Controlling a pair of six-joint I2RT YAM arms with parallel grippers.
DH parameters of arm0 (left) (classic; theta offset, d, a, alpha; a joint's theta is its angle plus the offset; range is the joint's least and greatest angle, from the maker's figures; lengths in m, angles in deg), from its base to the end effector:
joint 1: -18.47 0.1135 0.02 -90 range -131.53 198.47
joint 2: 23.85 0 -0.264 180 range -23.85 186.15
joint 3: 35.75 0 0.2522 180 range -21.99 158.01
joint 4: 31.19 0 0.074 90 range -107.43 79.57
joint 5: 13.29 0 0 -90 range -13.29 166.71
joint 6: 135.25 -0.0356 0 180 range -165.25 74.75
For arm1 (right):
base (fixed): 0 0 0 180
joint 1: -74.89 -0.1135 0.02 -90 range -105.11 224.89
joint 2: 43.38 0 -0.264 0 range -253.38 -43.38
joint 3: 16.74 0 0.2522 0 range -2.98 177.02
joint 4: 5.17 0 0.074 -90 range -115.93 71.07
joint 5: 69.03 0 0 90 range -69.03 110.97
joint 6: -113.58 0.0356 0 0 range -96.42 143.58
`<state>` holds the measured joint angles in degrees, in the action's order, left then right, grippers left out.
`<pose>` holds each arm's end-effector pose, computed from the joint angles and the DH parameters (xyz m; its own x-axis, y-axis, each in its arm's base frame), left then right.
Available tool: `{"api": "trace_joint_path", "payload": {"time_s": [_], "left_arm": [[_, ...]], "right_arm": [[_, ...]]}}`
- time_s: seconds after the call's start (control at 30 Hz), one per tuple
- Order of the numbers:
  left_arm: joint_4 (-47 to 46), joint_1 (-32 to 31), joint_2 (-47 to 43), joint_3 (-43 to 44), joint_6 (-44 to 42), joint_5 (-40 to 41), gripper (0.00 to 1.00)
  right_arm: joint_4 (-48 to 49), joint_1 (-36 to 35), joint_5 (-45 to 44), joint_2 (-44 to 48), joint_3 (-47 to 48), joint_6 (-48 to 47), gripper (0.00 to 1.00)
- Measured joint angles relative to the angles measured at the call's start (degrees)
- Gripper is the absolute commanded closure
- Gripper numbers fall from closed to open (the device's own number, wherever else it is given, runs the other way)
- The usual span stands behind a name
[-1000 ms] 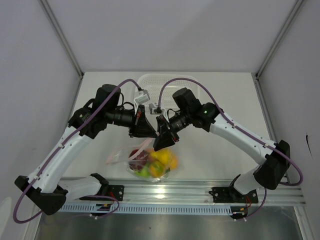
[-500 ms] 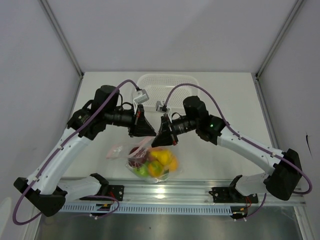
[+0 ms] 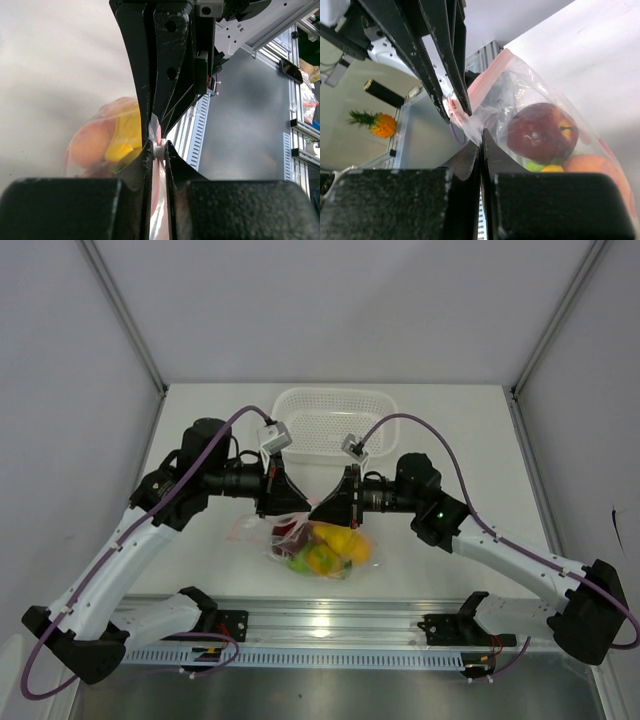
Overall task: Place the food in the zip-top bag and seal the zipper
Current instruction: Zip the zipper food storage bag at the center of the board.
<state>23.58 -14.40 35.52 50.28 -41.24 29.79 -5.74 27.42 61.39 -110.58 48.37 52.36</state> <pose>0.1519 -0.1291 0.4075 -0.4585 0.2394 -0.8558 0.8819 0.2413 -0.4050 0.1660 0.2151 0.3430 -0.5084 -0.0120 -0.8610 -0.8604 0.0492 0.5073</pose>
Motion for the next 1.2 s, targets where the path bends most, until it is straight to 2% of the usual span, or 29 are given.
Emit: {"api": "trace_joint_path", "payload": {"time_s": [0.13, 0.37, 0.47, 0.6, 0.7, 0.73, 0.77, 0.83, 0.93, 1.07, 1.2], "left_arm": [[-0.35, 0.0, 0.0, -0.63, 0.13, -0.04, 0.83], [-0.98, 0.0, -0.02, -2.86, 1.05, -0.42, 0.85], [-1.11, 0.0, -0.02, -3.45, 1.16, -0.39, 0.91], [-1.22, 0.0, -0.04, -3.76, 1.44, 0.09, 0.88], [-1.33, 0.0, -0.39, -3.76, 1.66, 1.07, 0.81], [-1.36, 0.0, -0.59, -3.76, 1.75, 1.64, 0.75], [-1.36, 0.0, -0.79, -3.76, 1.77, 2.16, 0.62], [-1.22, 0.0, -0.96, -3.65, 1.68, 3.15, 0.48], [-1.38, -0.02, -0.96, -3.63, 2.08, 3.61, 0.38], [-2.73, -0.39, -2.14, -4.31, 2.16, 4.81, 0.33], [-3.13, -1.38, -3.3, -4.68, 2.01, 7.1, 0.37]], "right_arm": [[2.49, 0.42, -2.19, 0.9, -1.22, 2.75, 1.0], [7.06, 1.22, -5.22, 1.14, -1.7, 6.8, 1.0], [8.17, 1.46, -5.53, 1.16, -2.47, 8.11, 1.0], [8.41, 1.66, -5.51, 1.16, -2.75, 8.74, 1.0], [8.37, 1.86, -5.18, 1.16, -2.75, 8.76, 1.0], [8.35, 1.97, -5.01, 1.16, -2.75, 8.74, 1.0], [8.31, 2.03, -4.81, 1.16, -2.75, 8.76, 1.0], [8.13, 2.23, -4.61, 1.16, -2.75, 8.79, 1.0], [8.0, 2.23, -4.7, 1.2, -2.75, 8.98, 1.0], [7.63, 2.23, -5.05, 1.64, -2.75, 9.4, 1.0], [7.74, 2.21, -5.05, 2.1, -2.75, 10.69, 1.0]]}}
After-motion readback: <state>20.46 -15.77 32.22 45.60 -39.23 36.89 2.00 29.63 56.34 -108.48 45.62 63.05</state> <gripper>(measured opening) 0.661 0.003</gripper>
